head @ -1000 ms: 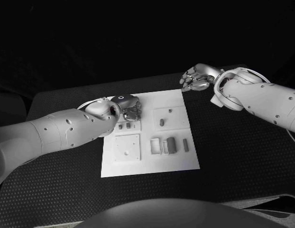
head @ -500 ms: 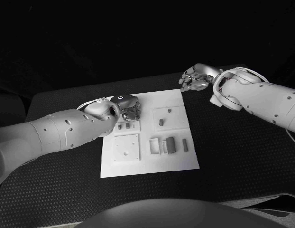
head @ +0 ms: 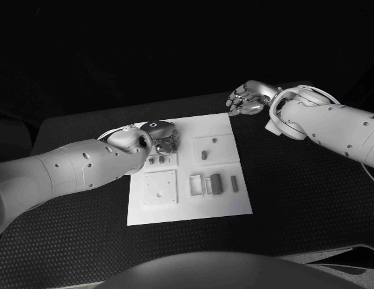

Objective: Assemble the parts on the task board

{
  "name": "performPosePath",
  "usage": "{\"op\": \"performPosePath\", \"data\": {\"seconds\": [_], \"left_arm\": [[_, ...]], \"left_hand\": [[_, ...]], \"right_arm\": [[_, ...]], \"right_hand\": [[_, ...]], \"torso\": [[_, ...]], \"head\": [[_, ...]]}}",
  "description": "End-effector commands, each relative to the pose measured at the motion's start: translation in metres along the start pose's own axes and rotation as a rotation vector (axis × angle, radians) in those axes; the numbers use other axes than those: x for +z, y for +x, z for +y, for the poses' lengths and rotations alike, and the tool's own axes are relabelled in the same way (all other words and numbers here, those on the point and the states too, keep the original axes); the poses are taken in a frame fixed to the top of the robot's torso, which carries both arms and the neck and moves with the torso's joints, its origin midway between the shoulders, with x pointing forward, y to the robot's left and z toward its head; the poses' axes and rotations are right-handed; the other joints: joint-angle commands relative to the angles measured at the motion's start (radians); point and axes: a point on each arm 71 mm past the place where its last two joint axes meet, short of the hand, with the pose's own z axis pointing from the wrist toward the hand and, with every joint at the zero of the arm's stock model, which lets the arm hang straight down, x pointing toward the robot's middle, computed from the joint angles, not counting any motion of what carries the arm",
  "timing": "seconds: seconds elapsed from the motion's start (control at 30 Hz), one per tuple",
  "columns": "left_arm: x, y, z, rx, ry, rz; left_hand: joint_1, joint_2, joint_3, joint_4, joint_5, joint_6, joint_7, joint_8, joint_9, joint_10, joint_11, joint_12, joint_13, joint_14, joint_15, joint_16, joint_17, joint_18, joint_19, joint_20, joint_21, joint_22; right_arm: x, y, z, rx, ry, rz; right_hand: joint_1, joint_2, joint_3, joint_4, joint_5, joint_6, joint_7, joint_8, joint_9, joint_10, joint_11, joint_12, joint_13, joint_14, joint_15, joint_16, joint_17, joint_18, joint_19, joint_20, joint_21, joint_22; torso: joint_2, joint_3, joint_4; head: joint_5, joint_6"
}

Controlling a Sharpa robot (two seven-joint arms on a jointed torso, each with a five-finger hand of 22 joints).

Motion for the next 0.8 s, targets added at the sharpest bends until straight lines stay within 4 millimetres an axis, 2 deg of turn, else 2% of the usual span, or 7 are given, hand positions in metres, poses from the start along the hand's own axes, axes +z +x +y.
{"op": "performPosePath", "data": {"seconds": [0.03,0.2,0.37,0.8], "left_arm": [[-0.0024,0.0184,-0.005,-0.01,0.025,0.096],[-0.0022,0.0186,-0.0042,-0.009,0.017,0.099],[-0.0021,0.0186,-0.0028,-0.008,0.007,0.101],[-0.0009,0.0168,-0.0049,-0.004,0.022,0.071]], "left_hand": [[0.006,-0.002,0.005,0.001,-0.006,0.006,0.001,0.004,0.0,0.0,0.003,-0.005,-0.003,0.008,0.003,0.003,-0.001,0.057,0.005,-0.004,0.003,0.022],[-0.002,-0.013,-0.002,0.001,-0.006,-0.005,0.004,-0.002,-0.005,-0.014,0.007,-0.011,-0.007,0.006,0.006,0.002,-0.002,0.057,0.004,-0.002,0.004,0.021],[-0.003,-0.011,-0.002,0.002,-0.007,-0.005,0.005,-0.002,-0.005,-0.016,0.008,-0.011,-0.007,0.005,0.007,0.002,-0.002,0.058,0.003,-0.001,0.004,0.021],[0.02,0.03,0.026,0.001,-0.01,0.043,-0.015,0.026,0.002,0.037,-0.01,0.009,0.005,0.03,-0.01,0.012,-0.002,0.06,0.021,-0.011,0.02,0.023]], "right_arm": [[0.0001,0.0011,0.001,0.002,-0.009,0.011],[0.0,0.001,0.001,0.002,-0.009,0.011],[-0.0002,0.0008,0.0008,0.001,-0.009,0.01],[0.0,0.0011,0.0012,0.002,-0.01,0.011]], "right_hand": [[-0.007,0.003,0.0,0.005,0.006,-0.007,0.014,0.003,0.001,0.017,0.01,-0.004,0.001,-0.005,0.0,0.006,-0.001,0.046,0.0,-0.005,-0.002,0.018],[-0.007,0.003,0.0,0.005,0.006,-0.007,0.014,0.003,0.001,0.017,0.01,-0.004,0.001,-0.005,0.0,0.006,-0.001,0.046,0.0,-0.005,-0.002,0.018],[-0.007,0.003,0.0,0.005,0.006,-0.007,0.014,0.003,0.001,0.017,0.01,-0.004,0.001,-0.005,0.0,0.006,-0.001,0.046,0.0,-0.005,-0.002,0.018],[-0.007,0.003,0.0,0.005,0.006,-0.007,0.014,0.003,0.001,0.017,0.01,-0.004,0.002,-0.006,0.0,0.006,-0.002,0.046,0.0,-0.005,-0.002,0.018]], "torso": [[0.0,-0.0002,-0.0005],[0.0,-0.0001,-0.0002],[0.0,0.0001,-0.0001],[0.0,0.0003,-0.0005]], "head": [[0.0,0.0],[-0.001,0.0],[-0.001,0.0],[0.0,0.0]]}}
